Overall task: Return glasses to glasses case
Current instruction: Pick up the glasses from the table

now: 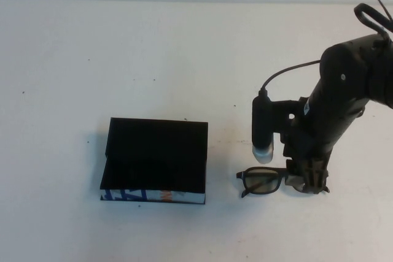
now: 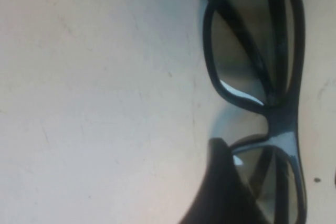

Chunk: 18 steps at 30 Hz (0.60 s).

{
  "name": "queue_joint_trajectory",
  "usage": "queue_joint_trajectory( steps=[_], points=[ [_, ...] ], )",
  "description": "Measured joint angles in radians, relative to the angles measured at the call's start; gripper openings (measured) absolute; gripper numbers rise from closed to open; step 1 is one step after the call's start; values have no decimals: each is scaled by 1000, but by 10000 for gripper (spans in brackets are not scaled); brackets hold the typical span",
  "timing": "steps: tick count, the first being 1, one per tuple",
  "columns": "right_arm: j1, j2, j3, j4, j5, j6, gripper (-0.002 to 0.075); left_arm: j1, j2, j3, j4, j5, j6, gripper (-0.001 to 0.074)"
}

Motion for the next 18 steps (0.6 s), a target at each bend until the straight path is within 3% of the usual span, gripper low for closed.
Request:
queue_joint_trajectory(
  steps=[18],
  points=[
    [0,123,-41,2,-14,-61,419,0,0,0,0,0,0,-4]
  ],
)
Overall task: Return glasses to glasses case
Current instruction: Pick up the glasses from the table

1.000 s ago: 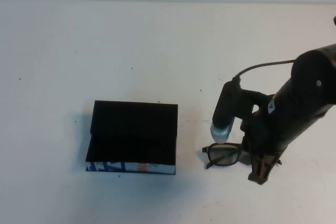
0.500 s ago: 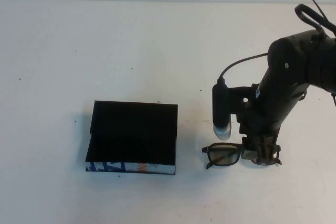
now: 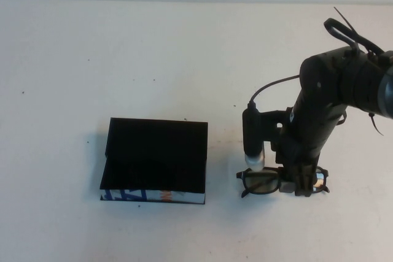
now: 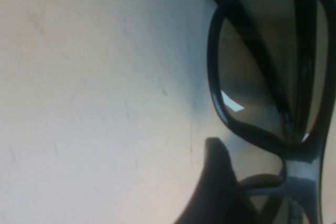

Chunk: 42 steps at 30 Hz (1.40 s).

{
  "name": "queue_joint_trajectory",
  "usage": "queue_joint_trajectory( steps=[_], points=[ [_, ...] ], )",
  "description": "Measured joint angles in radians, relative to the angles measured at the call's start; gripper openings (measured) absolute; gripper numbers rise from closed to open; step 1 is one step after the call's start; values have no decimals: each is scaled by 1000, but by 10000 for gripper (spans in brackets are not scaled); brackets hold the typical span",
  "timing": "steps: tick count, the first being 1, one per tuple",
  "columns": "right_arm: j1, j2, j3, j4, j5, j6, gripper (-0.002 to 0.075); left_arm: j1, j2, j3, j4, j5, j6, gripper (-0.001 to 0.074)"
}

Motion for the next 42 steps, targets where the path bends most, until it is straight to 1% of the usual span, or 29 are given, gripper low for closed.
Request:
queue_joint_trajectory(
  steps=[9,17,24,26,30,32,36,39,42],
  points=[
    [0,33,0,-3,-13,-2,413,0,0,0,0,0,0,-4],
    [0,33,0,-19,5,-2,309,0,0,0,0,0,0,-4],
    [0,33,0,-33,12,-2,274,0,0,0,0,0,0,-4],
    [0,33,0,-33,12,-2,241,0,0,0,0,0,0,-4],
    [0,33,0,-33,15,-2,152,0,0,0,0,0,0,-4],
    [0,33,0,-33,15,-2,128,0,0,0,0,0,0,-4],
    [0,34,0,-33,30,-2,106,0,0,0,0,0,0,-4],
    [0,34,0,-33,59,5,71,0,0,0,0,0,0,-4],
    [9,11,0,-33,86,47,71,0,0,0,0,0,0,-4]
  ],
)
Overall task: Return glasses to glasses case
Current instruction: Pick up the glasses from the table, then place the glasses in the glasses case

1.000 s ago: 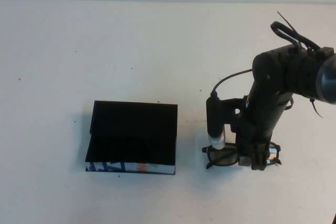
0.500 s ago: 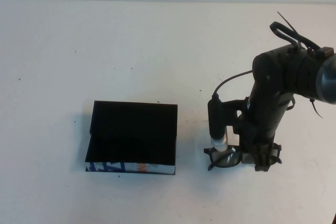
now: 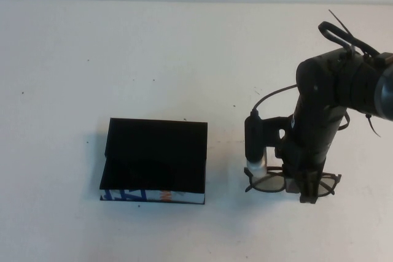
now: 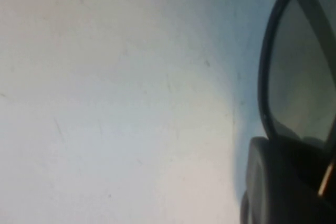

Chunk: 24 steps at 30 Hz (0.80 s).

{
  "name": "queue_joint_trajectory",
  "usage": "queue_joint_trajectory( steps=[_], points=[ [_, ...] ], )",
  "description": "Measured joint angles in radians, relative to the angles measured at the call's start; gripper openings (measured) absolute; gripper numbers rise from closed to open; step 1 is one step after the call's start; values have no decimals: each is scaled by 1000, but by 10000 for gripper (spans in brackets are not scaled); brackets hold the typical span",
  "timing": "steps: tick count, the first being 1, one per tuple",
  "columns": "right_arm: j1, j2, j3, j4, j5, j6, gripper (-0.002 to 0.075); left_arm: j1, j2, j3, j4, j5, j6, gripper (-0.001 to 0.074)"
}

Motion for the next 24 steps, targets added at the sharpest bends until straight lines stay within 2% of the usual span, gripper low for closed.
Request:
queue_joint_trajectory(
  steps=[6,11,18,24],
  points=[
    [70,-63,-77,6,119,101,71,0,0,0,0,0,0,-4],
    [179,-46,-246,19,151,202,71,0,0,0,0,0,0,-4],
    [305,100,-470,22,162,254,71,0,0,0,0,0,0,-4],
    [366,251,-645,22,162,284,71,0,0,0,0,0,0,-4]
  ],
)
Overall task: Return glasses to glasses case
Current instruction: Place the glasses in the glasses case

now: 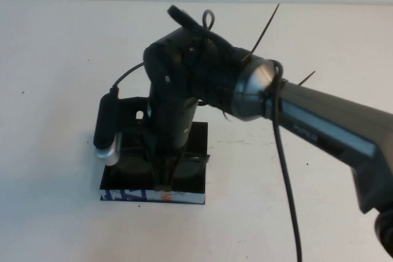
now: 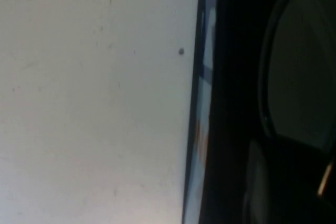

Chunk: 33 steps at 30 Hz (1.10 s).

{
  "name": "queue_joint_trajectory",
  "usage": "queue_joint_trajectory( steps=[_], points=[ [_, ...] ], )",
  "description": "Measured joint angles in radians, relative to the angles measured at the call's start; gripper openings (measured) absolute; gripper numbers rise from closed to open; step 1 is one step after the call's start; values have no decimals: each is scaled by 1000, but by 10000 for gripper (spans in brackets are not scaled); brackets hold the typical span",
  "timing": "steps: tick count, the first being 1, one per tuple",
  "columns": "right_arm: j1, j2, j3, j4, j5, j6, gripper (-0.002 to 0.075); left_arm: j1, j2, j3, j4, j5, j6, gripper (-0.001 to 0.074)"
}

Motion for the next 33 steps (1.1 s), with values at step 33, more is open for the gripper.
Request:
queue_joint_trajectory(
  steps=[33],
  points=[
    [28,151,-93,-30,4,2,71,0,0,0,0,1,0,-4]
  ],
)
